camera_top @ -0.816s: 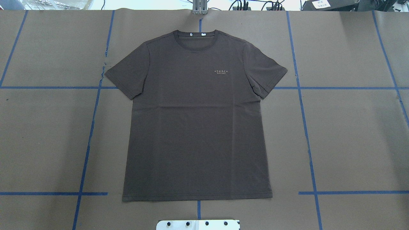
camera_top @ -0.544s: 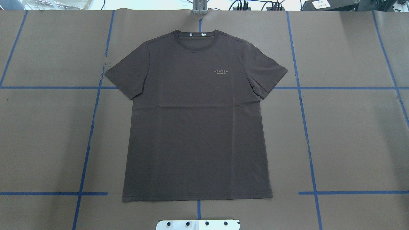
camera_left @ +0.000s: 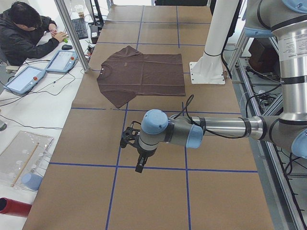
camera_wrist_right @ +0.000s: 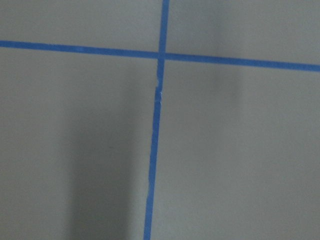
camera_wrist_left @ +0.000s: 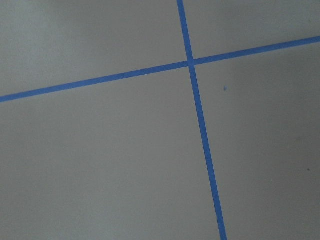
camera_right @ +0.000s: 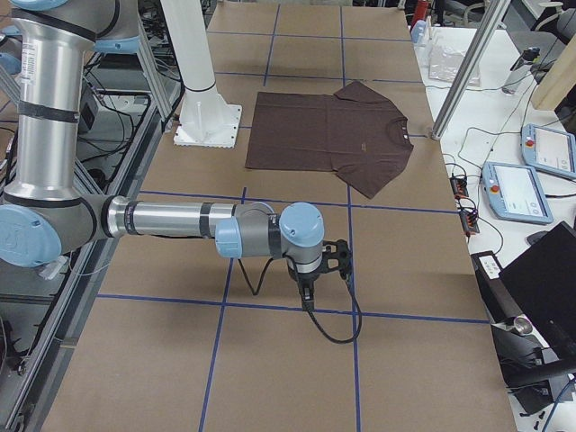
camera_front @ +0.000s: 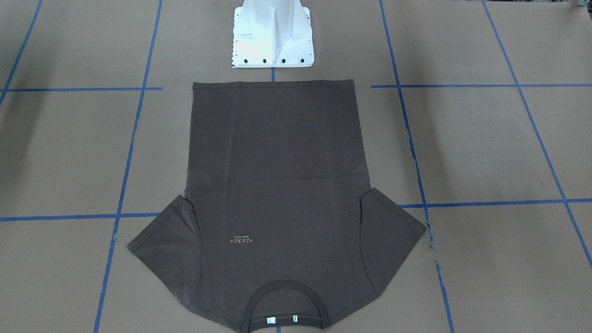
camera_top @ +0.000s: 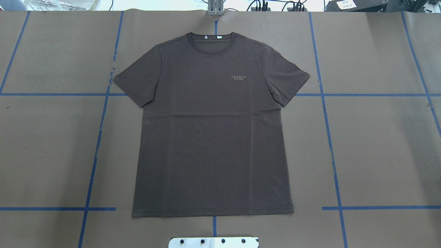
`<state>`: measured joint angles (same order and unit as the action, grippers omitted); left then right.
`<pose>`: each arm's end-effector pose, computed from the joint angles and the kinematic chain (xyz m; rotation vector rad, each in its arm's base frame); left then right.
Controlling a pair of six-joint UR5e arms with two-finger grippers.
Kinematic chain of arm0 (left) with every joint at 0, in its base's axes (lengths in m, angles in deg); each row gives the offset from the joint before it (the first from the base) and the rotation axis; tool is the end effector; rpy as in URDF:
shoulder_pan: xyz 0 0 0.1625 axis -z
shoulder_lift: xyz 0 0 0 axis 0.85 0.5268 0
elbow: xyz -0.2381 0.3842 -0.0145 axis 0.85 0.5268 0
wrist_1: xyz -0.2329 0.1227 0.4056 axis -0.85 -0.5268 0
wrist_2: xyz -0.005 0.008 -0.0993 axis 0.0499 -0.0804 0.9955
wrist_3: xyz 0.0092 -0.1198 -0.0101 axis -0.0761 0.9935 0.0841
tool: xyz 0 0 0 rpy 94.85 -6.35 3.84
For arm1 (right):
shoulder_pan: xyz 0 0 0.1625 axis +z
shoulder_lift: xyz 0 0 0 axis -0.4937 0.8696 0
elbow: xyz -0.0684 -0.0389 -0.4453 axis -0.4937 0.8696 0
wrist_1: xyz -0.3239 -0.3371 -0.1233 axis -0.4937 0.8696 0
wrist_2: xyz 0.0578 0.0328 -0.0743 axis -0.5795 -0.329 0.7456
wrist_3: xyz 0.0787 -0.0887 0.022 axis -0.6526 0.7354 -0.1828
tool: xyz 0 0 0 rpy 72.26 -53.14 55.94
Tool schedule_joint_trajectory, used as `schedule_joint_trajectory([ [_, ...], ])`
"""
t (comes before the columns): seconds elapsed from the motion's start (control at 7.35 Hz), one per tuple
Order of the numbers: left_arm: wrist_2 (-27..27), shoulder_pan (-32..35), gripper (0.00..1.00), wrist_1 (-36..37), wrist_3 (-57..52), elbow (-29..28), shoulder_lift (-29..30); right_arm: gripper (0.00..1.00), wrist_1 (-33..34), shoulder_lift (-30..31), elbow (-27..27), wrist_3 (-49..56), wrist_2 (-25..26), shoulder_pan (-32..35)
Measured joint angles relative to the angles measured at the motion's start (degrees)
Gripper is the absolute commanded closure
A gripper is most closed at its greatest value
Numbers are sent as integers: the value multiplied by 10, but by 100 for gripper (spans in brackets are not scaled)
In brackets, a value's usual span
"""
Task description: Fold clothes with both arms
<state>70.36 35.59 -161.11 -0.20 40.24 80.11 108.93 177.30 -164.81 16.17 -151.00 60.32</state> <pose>-0.0836 -0.4893 0.6515 0.3630 0.7106 0.1978 0.0470 -0.5200 0.6533 0.1871 -0.7814 -0.1121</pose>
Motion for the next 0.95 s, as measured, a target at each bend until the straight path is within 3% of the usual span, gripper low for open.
schedule_joint_trajectory([
  [0.27, -2, -1, 0, -171, 3, -45, 70, 0, -64, -58, 32, -1, -5, -8],
  [0.41, 1, -4, 0, -224, 7, -83, 107, 0, -87, -80, 57, -2, -20, -10],
  [0.68, 6, -21, 0, -258, 17, -113, 144, 0, -125, -141, 107, -20, -50, -26],
  [0.95, 7, -43, 0, -283, 49, -117, 151, 0, -148, -220, 135, -175, -11, -95],
])
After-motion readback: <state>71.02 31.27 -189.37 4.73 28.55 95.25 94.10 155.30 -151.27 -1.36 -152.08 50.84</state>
